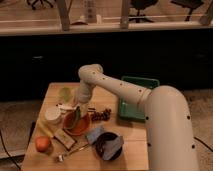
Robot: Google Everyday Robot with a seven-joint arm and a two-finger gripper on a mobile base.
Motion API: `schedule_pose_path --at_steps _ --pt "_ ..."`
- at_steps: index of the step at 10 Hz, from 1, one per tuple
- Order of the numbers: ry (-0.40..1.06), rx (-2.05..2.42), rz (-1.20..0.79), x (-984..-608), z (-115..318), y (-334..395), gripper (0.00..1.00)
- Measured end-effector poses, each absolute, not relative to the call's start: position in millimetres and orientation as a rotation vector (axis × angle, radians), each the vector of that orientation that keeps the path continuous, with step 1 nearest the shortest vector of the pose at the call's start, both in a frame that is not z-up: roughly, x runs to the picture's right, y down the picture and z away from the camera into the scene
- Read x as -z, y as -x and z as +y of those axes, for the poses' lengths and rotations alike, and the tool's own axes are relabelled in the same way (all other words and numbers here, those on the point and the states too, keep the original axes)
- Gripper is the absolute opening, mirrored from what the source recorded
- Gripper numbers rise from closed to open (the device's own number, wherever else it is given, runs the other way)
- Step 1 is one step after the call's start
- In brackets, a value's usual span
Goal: Place pepper in red bowl
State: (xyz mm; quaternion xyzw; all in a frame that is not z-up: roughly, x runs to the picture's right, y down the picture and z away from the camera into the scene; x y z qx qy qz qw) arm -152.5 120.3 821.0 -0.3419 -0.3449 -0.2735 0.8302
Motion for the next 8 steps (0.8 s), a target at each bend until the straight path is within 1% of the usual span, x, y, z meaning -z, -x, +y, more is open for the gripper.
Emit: schedule_pose_path --at_steps 8 --pt "0.715 0.575 -0.759 -825.2 112.6 143.7 0.8"
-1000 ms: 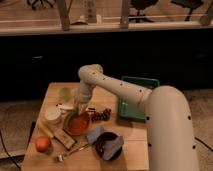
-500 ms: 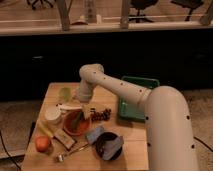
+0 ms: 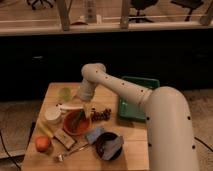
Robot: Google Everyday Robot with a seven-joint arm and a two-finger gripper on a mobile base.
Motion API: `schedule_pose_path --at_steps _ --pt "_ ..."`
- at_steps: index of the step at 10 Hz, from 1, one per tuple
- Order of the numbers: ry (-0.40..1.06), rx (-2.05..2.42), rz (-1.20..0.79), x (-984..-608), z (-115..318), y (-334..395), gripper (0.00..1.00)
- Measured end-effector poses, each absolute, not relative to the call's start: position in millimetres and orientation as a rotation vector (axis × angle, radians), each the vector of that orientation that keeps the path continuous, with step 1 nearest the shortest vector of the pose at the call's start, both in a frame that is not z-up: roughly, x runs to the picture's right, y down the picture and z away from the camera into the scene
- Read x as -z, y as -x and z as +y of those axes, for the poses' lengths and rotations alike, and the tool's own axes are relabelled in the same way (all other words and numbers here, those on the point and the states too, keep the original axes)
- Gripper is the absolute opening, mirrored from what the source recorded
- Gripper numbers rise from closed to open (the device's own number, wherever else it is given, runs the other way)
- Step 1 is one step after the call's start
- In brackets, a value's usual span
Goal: Place pepper in red bowl
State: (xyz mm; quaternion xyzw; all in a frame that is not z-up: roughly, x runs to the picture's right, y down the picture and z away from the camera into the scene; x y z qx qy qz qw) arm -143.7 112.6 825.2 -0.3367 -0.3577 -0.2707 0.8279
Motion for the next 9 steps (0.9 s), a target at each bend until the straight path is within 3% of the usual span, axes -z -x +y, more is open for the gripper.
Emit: schedule_pose_path --at_steps 9 --pt "0.708 0.593 -0.782 -826.9 111.1 143.1 0.8"
